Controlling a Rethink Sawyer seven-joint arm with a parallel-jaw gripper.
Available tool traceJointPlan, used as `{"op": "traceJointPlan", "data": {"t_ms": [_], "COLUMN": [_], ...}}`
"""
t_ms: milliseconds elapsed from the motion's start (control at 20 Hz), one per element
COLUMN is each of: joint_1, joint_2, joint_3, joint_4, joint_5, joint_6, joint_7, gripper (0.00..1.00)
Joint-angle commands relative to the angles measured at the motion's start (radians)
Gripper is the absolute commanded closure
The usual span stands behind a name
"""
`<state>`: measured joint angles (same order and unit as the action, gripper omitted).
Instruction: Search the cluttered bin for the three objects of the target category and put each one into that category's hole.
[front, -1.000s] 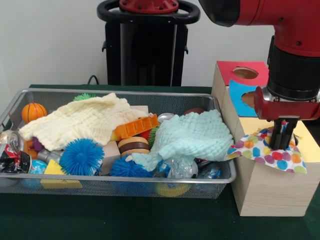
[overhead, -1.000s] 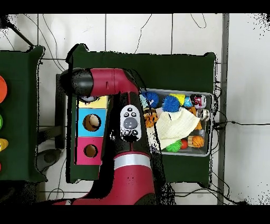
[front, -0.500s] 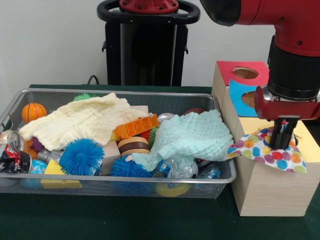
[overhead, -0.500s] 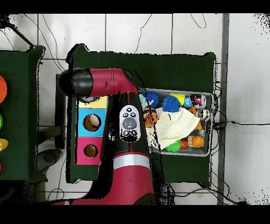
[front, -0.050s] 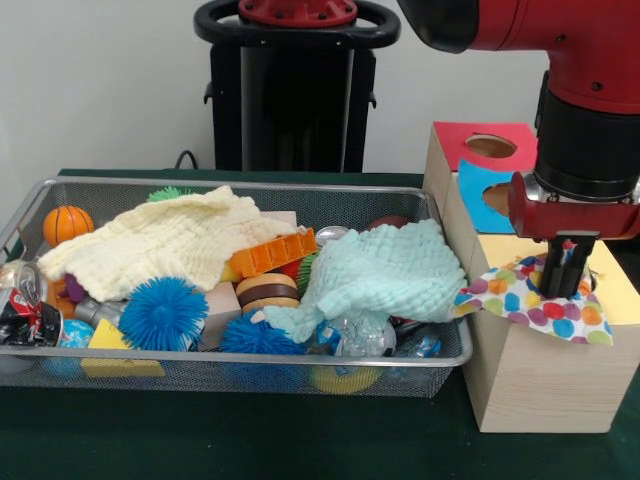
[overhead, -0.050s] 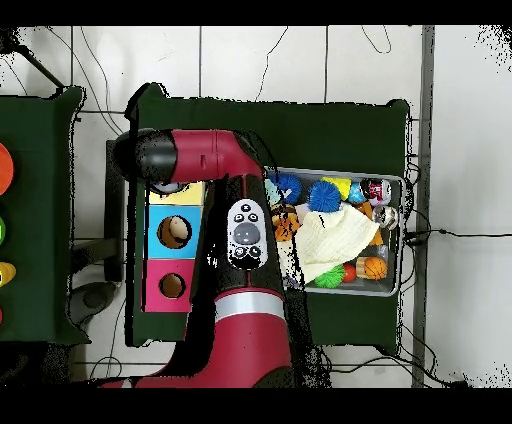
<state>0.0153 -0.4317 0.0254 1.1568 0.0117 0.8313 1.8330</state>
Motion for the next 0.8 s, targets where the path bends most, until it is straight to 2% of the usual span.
{"op": "traceJointPlan", "data": {"t_ms": [50,500,700,800], "joint_1": [-0.01,-0.026,-0.031,-0.035], "joint_2": [0.084,0.117,0.128,0.142], "joint_3": [0.042,0.067,0.083,0.09], "joint_4": [0.126,0.11,0.144,0.136], "joint_5": [0.04,0.094,0.124,0.133], "joint_6": [0.188,0.272,0.181,0.148], "joint_7": [0.143,0.135,0.132,0.123], "gripper": [1.0,1.0,1.0,1.0]}}
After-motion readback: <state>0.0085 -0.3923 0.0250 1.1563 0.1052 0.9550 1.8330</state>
